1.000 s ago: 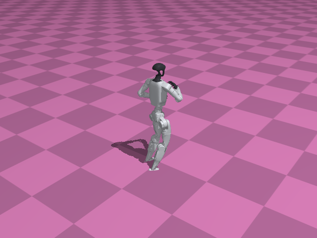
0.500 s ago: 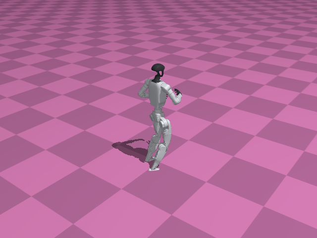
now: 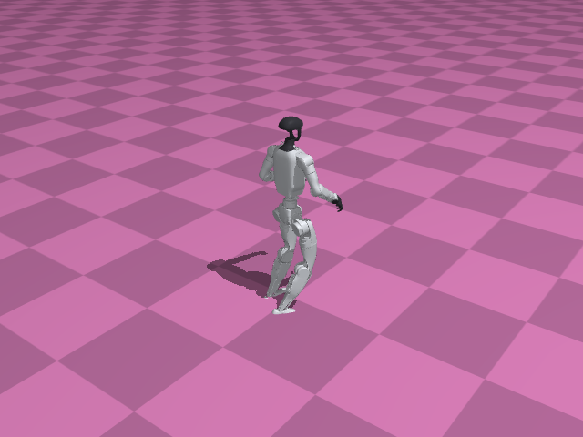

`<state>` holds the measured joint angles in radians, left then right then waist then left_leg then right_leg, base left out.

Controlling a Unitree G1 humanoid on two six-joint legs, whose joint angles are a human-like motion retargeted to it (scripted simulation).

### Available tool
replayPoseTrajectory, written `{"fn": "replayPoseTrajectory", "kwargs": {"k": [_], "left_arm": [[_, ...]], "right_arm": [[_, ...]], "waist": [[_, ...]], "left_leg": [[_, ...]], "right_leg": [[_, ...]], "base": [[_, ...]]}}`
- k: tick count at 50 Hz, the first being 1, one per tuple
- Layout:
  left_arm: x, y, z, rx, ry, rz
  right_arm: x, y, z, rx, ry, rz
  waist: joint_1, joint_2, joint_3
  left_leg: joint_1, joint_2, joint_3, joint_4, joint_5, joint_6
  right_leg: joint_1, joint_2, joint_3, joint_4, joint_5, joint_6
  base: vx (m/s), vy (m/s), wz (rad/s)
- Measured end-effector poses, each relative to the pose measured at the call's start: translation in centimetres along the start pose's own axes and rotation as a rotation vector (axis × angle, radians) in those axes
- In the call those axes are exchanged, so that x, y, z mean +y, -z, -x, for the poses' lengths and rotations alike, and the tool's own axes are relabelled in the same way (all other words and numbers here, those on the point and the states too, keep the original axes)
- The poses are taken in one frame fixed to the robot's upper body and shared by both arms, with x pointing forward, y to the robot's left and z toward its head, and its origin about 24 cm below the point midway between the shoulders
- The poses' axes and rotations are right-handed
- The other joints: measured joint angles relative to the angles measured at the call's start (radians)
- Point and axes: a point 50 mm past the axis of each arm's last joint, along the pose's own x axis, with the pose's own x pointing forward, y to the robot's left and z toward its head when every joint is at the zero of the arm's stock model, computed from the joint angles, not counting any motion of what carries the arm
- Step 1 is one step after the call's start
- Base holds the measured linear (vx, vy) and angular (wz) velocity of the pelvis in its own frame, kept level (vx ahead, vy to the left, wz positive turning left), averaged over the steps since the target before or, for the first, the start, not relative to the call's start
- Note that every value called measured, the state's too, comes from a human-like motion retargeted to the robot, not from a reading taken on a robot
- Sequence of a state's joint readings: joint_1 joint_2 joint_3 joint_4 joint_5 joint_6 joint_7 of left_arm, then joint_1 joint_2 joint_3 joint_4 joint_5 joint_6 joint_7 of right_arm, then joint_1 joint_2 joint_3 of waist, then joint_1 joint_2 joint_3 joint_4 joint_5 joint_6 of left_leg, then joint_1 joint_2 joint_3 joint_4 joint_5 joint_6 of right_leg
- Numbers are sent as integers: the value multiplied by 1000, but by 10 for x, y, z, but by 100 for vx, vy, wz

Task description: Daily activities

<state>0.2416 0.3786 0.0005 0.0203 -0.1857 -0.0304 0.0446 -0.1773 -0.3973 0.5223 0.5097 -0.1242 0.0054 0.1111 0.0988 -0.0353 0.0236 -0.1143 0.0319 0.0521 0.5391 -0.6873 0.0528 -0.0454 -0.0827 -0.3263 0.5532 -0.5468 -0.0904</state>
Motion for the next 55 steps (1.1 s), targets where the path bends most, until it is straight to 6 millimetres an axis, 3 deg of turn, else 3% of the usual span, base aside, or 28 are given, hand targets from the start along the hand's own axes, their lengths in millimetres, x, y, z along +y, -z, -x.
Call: {"fn": "replayPoseTrajectory", "kwargs": {"k": [9,13,17,32,46,55], "left_arm": [[-12,11,-9,70,113,-70],[-16,12,-13,75,170,-151],[-19,12,-15,72,213,-246],[-22,7,-24,24,260,-498],[-27,6,-29,0,243,-562],[-34,16,-30,34,278,-594]], "right_arm": [[53,108,39,482,-134,-122],[69,137,61,629,-169,-152],[79,153,77,717,-181,-161],[86,160,87,729,-165,-83],[85,150,78,649,-148,23],[90,151,81,649,-180,81]], "waist": [[-14,-1,-19],[-15,1,-33],[-17,4,-40],[-21,-5,-81],[-29,-23,-123],[-35,-35,-143]], "left_leg": [[-34,-4,-17,13,7,-7],[-46,-7,-28,0,15,-16],[-57,-10,-40,5,16,-23],[-100,-25,-80,-19,34,-33],[-126,-47,-121,-58,63,-42],[-132,-65,-148,-89,85,-45]], "right_leg": [[-26,-13,-23,31,10,-5],[-35,-13,-32,29,15,-7],[-41,-18,-41,42,16,-6],[-70,-27,-72,43,23,-9],[-86,-42,-106,44,37,-19],[-90,-56,-129,49,47,-24]], "base": [[-3,2,21],[-2,1,22],[-3,1,24],[0,1,21],[0,2,24],[0,3,26]]}}
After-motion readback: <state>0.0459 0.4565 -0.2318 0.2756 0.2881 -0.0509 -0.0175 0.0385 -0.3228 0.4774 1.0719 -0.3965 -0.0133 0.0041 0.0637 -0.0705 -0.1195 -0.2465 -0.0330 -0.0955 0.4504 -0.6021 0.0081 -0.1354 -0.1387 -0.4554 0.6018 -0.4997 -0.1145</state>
